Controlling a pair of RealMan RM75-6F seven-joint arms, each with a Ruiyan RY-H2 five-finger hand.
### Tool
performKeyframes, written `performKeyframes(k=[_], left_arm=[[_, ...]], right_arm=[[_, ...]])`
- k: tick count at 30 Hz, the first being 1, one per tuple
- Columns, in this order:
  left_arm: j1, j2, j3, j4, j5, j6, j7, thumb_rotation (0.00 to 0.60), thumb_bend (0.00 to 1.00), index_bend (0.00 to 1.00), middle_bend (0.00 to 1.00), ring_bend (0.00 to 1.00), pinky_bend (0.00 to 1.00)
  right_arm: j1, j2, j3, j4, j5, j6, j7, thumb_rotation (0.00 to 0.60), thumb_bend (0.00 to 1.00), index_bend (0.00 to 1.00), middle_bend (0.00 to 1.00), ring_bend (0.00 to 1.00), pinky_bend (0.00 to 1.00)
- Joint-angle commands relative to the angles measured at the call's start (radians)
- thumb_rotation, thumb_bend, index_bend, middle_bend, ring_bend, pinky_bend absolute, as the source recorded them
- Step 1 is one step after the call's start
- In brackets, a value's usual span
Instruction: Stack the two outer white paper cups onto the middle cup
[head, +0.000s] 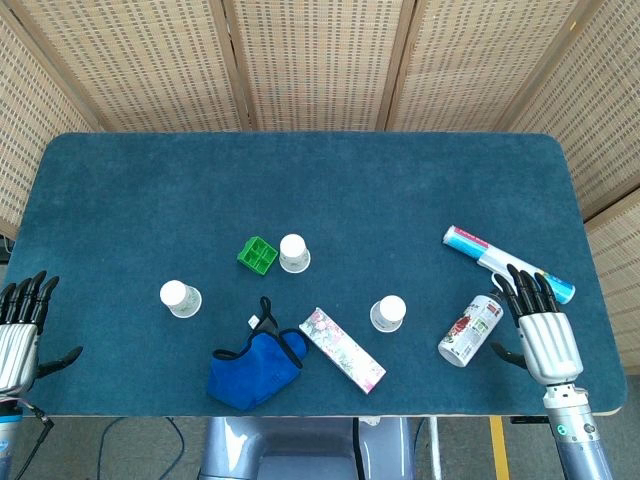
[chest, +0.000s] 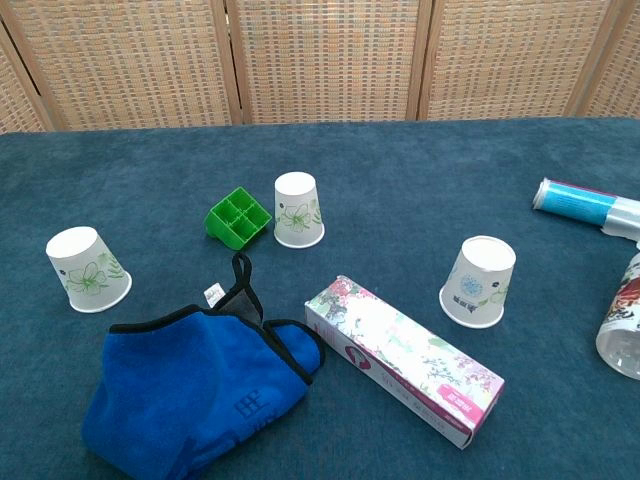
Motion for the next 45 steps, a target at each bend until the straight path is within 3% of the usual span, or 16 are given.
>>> performKeyframes(k=[1,23,26,29,33,38,45], left_arm=[[0.0,-0.001,-0.001,0.002,-0.002,-0.001,-0.001,0.6,0.0,0.0,0.0,0.0,0.0],[-0.019,0.003,0.006,-0.014,0.006,-0.035,-0.002,0.6,0.0,0.0,0.0,0.0,0.0],[-0.035,0.01,-0.005,-0.029,-0.001,-0.053,-0.012,0.6,0.0,0.05,0.0,0.0,0.0],[-0.069,0.029,-0.025,-0.042,-0.006,-0.09,-0.003,0.6,0.01,0.13,0.0,0.0,0.0],[-0.128,0.058,-0.047,-0.066,-0.033,-0.18,0.025,0.6,0.02,0.14,0.0,0.0,0.0],[-0.205,0.092,-0.057,-0.094,-0.072,-0.325,-0.017,0.6,0.02,0.29,0.0,0.0,0.0],[-0.3,0.07,-0.084,-0.088,-0.131,-0.432,0.089,0.6,0.02,0.29,0.0,0.0,0.0]], right_arm=[[0.0,-0.001,0.0,0.0,-0.001,0.001,-0.001,0.6,0.07,0.0,0.0,0.0,0.0],[-0.002,0.002,-0.007,0.002,-0.005,-0.005,0.02,0.6,0.07,0.03,0.0,0.0,0.0],[0.0,0.003,-0.006,0.003,-0.002,-0.01,0.031,0.6,0.07,0.03,0.0,0.0,0.0],[0.002,0.004,-0.003,0.002,-0.004,-0.01,0.041,0.6,0.07,0.03,0.0,0.0,0.0],[0.003,0.005,-0.003,0.003,-0.002,-0.013,0.048,0.6,0.07,0.03,0.0,0.0,0.0],[0.003,0.009,-0.002,0.003,-0.001,-0.011,0.062,0.6,0.07,0.03,0.0,0.0,0.0],[0.004,0.01,0.0,0.007,0.0,-0.011,0.079,0.6,0.07,0.03,0.0,0.0,0.0]])
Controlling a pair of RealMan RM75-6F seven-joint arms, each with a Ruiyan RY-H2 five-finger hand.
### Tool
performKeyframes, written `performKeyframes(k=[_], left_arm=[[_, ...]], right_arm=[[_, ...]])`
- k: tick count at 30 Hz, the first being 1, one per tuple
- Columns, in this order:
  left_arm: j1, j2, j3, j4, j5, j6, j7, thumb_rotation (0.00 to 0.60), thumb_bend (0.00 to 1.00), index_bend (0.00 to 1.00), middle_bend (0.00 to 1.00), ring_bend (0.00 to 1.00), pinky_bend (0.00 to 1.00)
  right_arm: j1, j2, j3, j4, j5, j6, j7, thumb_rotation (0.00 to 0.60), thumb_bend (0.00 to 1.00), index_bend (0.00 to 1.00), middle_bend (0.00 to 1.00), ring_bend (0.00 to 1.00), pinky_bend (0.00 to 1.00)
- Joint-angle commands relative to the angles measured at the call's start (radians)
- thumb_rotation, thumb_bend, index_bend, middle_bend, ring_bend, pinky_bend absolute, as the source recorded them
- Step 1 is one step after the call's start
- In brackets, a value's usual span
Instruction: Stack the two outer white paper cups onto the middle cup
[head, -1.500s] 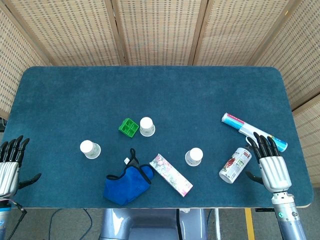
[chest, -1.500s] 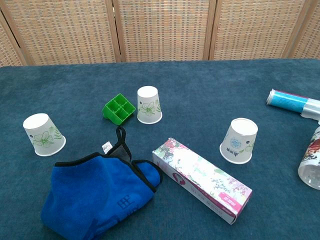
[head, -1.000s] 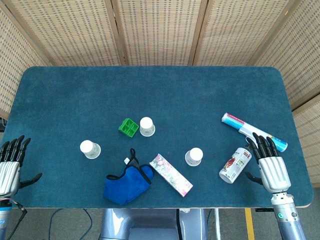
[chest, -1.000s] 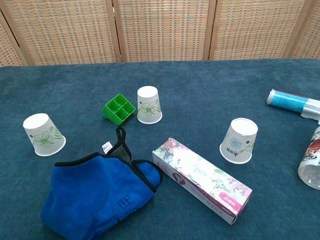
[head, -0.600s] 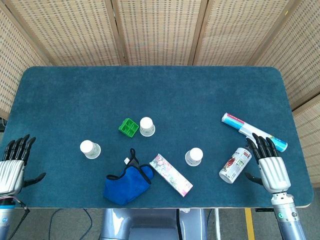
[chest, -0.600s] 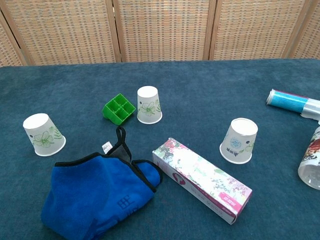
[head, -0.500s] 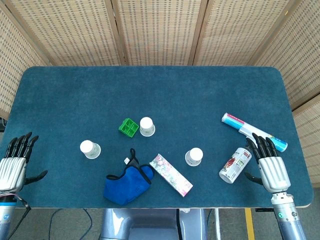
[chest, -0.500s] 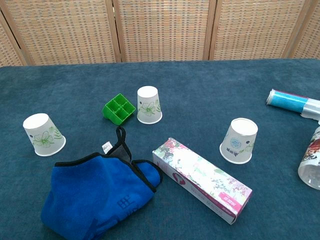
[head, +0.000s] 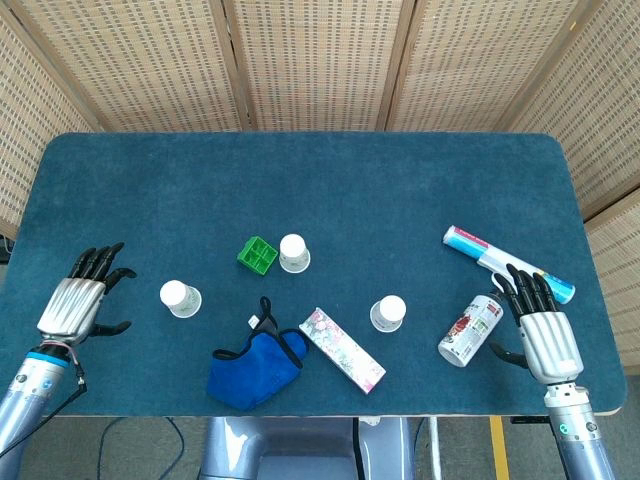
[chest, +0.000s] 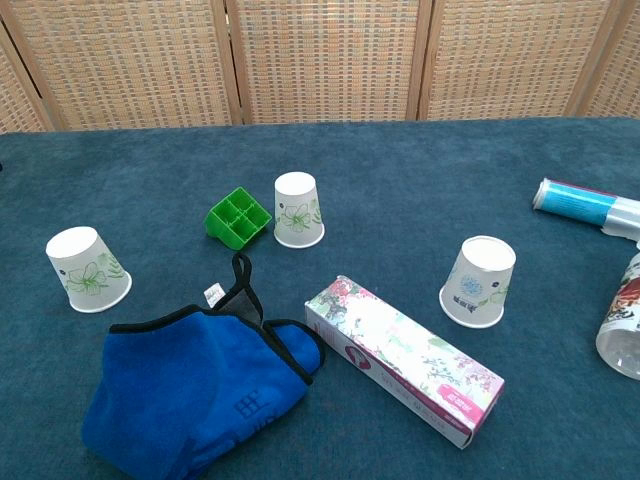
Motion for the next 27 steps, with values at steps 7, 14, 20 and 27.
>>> performKeyframes(k=[7,14,20,27], left_arm=[[-0.113,-0.044,-0.025,0.0,-0.142,-0.135,0.173,0.6,0.02,0.26,0.0,0.0,0.0],[-0.157,-0.082,-0.021,0.032,-0.211,-0.176,0.231,0.6,0.03,0.27,0.0,0.0,0.0],[-0.19,-0.125,-0.016,0.064,-0.26,-0.2,0.271,0.6,0.03,0.27,0.0,0.0,0.0],[-0.214,-0.166,-0.002,0.09,-0.3,-0.203,0.302,0.6,0.04,0.29,0.0,0.0,0.0]], right_arm=[[-0.001,0.005,0.004,0.002,0.0,0.007,0.028,0.6,0.07,0.03,0.0,0.0,0.0],[-0.003,0.006,0.005,0.008,-0.002,0.013,0.047,0.6,0.07,0.04,0.0,0.0,0.0],[-0.003,0.008,0.007,0.01,-0.002,0.015,0.056,0.6,0.07,0.04,0.0,0.0,0.0],[-0.004,0.013,0.011,0.012,0.005,0.015,0.077,0.6,0.07,0.04,0.0,0.0,0.0]])
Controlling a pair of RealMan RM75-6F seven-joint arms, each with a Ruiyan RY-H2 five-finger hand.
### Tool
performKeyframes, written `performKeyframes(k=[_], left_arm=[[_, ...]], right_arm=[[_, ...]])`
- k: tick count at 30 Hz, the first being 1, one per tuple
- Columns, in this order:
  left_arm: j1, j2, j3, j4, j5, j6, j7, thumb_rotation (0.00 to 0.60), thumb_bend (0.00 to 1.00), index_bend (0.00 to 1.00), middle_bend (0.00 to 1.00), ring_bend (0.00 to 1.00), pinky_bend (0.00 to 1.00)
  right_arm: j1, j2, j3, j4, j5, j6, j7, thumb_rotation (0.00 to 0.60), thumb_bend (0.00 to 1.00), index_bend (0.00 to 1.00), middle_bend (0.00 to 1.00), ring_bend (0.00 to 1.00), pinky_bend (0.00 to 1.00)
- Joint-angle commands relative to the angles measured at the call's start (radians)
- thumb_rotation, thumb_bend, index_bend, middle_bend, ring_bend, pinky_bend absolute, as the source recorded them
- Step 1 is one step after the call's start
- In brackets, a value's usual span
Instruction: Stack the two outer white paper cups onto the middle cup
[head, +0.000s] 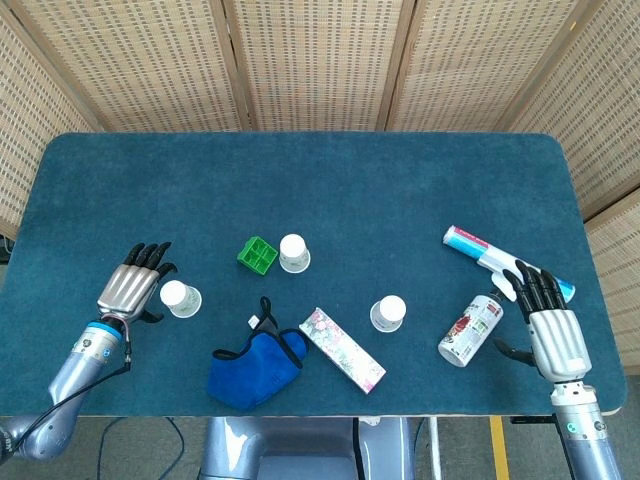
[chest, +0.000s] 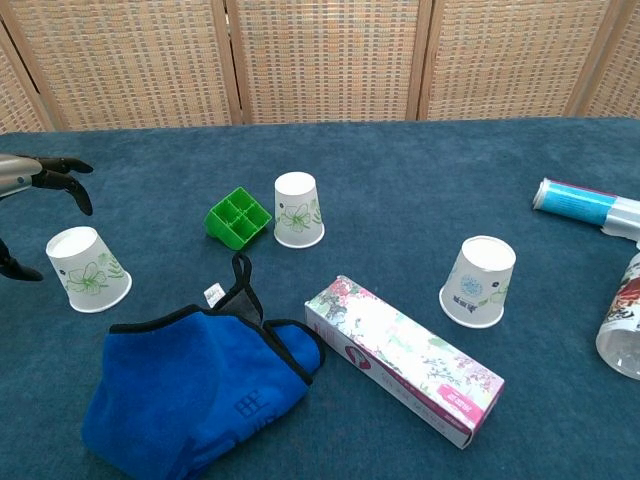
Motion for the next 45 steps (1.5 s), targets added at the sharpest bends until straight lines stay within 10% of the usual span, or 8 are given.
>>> performKeyframes(k=[1,8,20,45], left_arm=[[-0.012,-0.019,0.006,0.021,-0.02,-0.007,0.01,0.6,0.04,0.3,0.0,0.0,0.0],[-0.024,-0.056,0.007,0.049,-0.039,0.006,-0.002,0.6,0.19,0.47,0.0,0.0,0.0],[-0.031,-0.037,-0.003,0.009,0.017,0.068,-0.04,0.6,0.23,0.49,0.0,0.0,0.0],[-0.307,-0.189,-0.206,-0.012,-0.166,0.052,0.097,0.6,0.23,0.49,0.0,0.0,0.0]], right_arm=[[0.0,0.002,0.001,0.0,0.002,0.0,0.008,0.6,0.07,0.04,0.0,0.0,0.0],[-0.001,0.004,0.002,0.0,0.003,0.001,0.018,0.6,0.07,0.04,0.0,0.0,0.0],[0.0,0.004,0.002,0.001,0.002,0.001,0.022,0.6,0.07,0.04,0.0,0.0,0.0],[0.016,0.006,0.016,0.045,0.057,-0.058,0.104,0.6,0.07,0.04,0.0,0.0,0.0]])
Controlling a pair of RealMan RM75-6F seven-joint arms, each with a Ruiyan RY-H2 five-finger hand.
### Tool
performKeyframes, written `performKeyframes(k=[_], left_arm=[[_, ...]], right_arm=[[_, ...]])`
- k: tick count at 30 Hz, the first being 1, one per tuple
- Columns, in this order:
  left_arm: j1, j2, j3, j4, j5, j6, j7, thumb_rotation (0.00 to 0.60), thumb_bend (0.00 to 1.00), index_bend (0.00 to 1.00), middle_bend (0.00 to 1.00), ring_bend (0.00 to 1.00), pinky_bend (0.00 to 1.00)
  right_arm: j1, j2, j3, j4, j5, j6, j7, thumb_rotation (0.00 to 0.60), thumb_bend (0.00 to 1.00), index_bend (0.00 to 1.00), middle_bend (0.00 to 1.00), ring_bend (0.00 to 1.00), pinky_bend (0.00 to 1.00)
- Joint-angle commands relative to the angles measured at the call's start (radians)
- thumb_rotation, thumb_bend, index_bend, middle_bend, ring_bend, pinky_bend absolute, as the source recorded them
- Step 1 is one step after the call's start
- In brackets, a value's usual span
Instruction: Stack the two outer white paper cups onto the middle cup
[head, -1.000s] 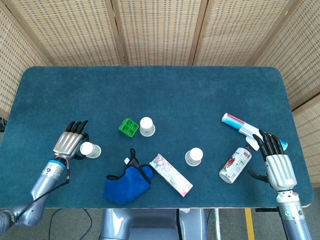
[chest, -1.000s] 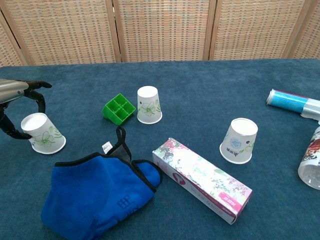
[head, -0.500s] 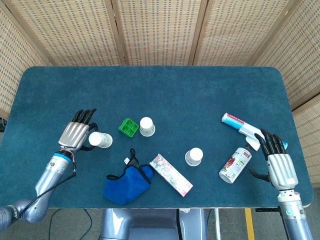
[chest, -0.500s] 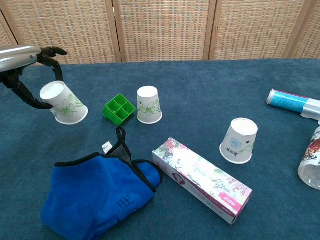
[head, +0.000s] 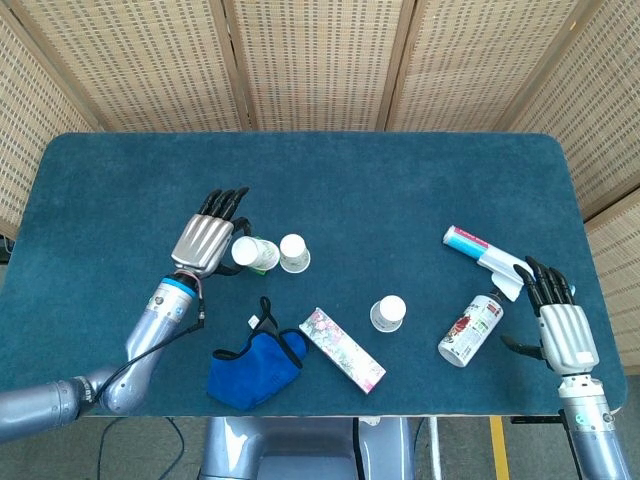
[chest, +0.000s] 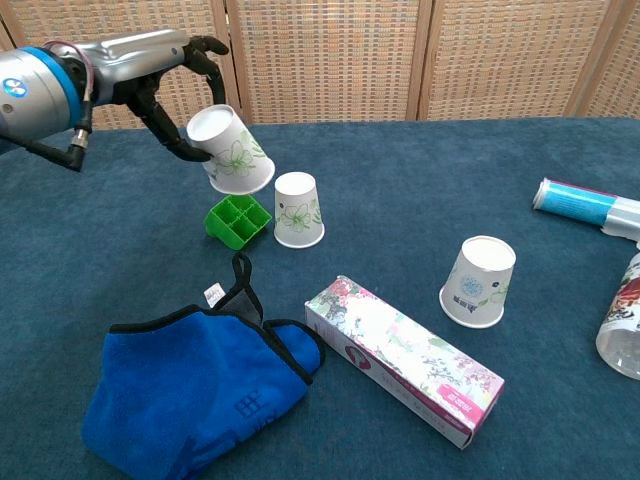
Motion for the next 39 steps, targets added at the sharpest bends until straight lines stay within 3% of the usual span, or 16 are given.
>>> performKeyframes(k=[1,19,39], left_arm=[[-0.04,-0.035,-0.01,0.032,-0.028,-0.009,0.034,0.6,0.23,0.49,0.0,0.0,0.0],[-0.226,-0.164,-0.033,0.193,-0.189,-0.052,0.153,0.6,0.23,0.49,0.0,0.0,0.0],[-0.262,-0.14,0.005,0.207,-0.281,-0.047,0.19,0.6,0.22,0.47,0.0,0.0,0.0]], right_arm=[[0.003,-0.003,0.0,0.006,0.003,-0.007,0.005,0.6,0.07,0.04,0.0,0.0,0.0],[0.009,-0.008,0.025,0.061,0.047,-0.028,0.114,0.6,0.07,0.04,0.0,0.0,0.0],[0.01,-0.014,0.039,0.079,0.07,-0.036,0.145,0.6,0.07,0.04,0.0,0.0,0.0]])
